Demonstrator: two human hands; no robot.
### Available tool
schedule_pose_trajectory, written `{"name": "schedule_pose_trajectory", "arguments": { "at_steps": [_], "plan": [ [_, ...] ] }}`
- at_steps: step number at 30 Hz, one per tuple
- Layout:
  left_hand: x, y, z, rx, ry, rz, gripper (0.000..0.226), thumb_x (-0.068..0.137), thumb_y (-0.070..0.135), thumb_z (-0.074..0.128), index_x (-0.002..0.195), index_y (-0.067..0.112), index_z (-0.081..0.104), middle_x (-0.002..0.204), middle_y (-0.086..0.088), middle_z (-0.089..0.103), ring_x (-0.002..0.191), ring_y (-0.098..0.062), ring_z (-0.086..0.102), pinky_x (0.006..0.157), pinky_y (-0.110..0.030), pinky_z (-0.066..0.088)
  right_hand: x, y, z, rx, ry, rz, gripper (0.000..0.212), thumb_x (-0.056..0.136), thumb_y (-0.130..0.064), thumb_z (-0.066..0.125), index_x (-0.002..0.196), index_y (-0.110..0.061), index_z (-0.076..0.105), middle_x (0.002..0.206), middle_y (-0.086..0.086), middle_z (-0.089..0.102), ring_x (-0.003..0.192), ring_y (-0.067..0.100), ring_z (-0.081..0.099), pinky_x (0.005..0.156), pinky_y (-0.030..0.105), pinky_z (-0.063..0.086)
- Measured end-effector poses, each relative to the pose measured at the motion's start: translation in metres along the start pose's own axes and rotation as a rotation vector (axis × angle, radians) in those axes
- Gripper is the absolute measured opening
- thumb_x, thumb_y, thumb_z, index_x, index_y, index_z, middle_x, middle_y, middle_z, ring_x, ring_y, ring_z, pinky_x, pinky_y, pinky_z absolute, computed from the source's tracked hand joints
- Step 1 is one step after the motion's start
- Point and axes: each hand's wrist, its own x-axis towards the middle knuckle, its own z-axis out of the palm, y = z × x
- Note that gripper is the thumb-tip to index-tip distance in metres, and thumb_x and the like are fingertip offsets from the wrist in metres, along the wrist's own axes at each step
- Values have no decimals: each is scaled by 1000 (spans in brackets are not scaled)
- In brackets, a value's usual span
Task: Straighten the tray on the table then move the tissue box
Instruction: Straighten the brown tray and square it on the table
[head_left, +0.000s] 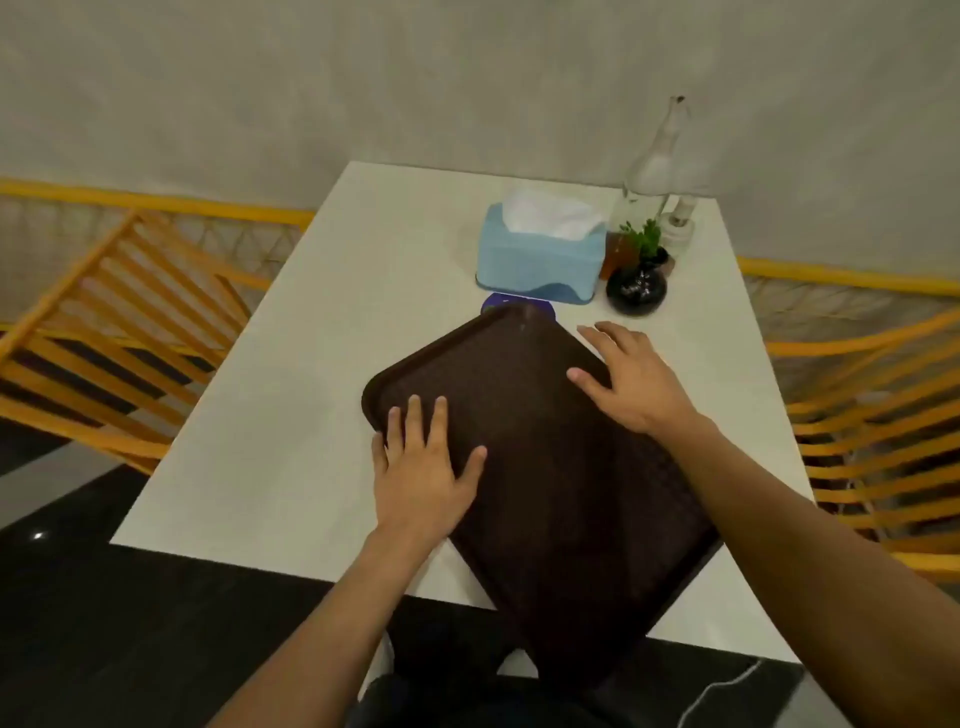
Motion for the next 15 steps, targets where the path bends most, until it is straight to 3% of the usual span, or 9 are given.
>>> {"name": "schedule_pose_trajectory", "arguments": {
  "at_steps": [5, 10, 15],
  "plan": [
    [-12, 5, 19, 17, 0, -70, 85, 94, 73, 16, 163, 23, 6, 171, -10, 3, 157, -32, -5, 127, -49, 1, -2, 20, 18, -73, -133, 51, 59, 102, -45, 46, 155, -24, 33, 156, 6, 37, 138, 29, 37, 111, 45, 38],
    [-15, 5, 28, 96, 43, -81, 85, 96, 69, 13, 163, 16, 14, 170, -13, 10, 157, -30, -6, 127, -46, 0, 2, 24, 23, -47, -159, 106, 49, 106, -32, 41, 151, -14, 40, 137, 14, 54, 120, 34, 53, 100, 46, 46],
    [-12, -3, 29, 95, 65, -94, 84, 97, 67, 13, 162, 14, 14, 170, -13, 11, 157, -28, -5, 127, -44, 0, 5, 19, 28, 23, -151, 126, 44, 107, -29, 39, 150, -17, 42, 136, 11, 58, 119, 32, 57, 99, 44, 47]
  ]
}}
